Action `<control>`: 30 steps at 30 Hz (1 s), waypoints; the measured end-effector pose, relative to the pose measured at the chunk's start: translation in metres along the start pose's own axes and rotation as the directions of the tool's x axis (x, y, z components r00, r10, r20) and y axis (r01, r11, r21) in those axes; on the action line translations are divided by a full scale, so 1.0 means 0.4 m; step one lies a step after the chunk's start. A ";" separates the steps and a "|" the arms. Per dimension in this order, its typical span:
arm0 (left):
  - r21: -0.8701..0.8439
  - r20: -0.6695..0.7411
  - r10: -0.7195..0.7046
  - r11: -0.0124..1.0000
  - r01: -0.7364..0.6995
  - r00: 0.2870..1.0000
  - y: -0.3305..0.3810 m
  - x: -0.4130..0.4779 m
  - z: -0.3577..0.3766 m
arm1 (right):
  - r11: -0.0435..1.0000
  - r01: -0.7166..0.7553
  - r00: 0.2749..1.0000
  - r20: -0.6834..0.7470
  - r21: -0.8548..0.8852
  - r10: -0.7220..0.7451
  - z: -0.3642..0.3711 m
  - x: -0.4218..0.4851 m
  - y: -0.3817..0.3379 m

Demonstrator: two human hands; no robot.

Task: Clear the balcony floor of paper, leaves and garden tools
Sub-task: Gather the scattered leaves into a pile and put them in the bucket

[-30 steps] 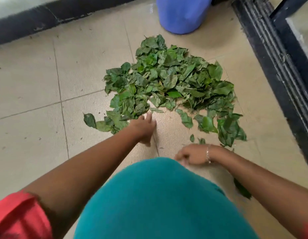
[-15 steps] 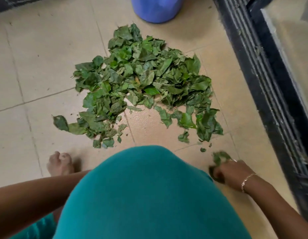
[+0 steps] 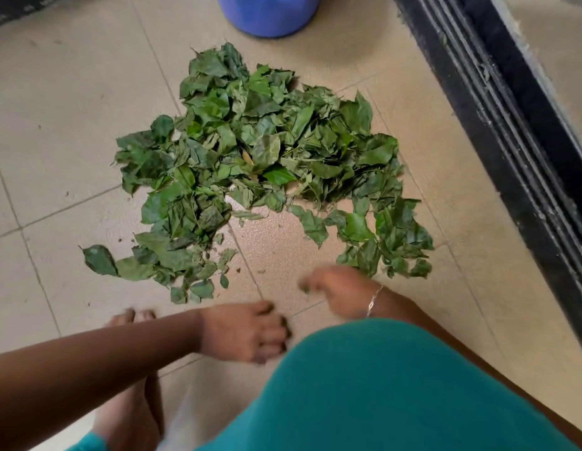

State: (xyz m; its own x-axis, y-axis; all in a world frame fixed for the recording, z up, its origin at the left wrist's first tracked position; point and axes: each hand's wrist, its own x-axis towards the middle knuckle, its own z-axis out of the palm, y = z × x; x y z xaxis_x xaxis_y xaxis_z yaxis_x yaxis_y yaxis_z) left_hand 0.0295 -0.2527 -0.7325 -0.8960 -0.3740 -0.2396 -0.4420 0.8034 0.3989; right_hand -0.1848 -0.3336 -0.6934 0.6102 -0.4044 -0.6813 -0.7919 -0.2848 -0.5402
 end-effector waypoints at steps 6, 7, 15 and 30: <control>0.188 -0.295 0.097 0.981 -0.041 0.951 -0.041 -0.011 -0.036 | 0.979 -0.193 0.924 -0.322 0.068 0.205 -0.139 -0.087 0.056; 0.220 -0.250 0.213 0.962 -0.159 0.945 -0.023 -0.003 -0.027 | 0.944 -0.315 0.936 -0.196 -0.095 0.293 -0.143 -0.111 0.065; 0.232 -0.270 0.060 0.973 0.005 0.961 -0.082 0.206 -0.033 | 0.886 -0.369 0.917 -0.268 -0.282 0.296 -0.199 -0.037 0.129; -0.789 -0.124 -0.608 -0.418 0.450 -0.784 -0.150 -0.140 -0.024 | 0.213 0.682 0.502 0.235 -0.700 -0.832 0.253 0.120 -0.112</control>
State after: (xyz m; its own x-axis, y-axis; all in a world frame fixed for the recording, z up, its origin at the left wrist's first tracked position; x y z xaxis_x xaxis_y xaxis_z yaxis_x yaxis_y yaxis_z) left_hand 0.1056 -0.2845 -0.7346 0.9659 -0.2529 0.0553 -0.2521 -0.8699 0.4239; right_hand -0.1177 -0.2524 -0.7519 0.9711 0.2387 -0.0086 0.2301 -0.9447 -0.2336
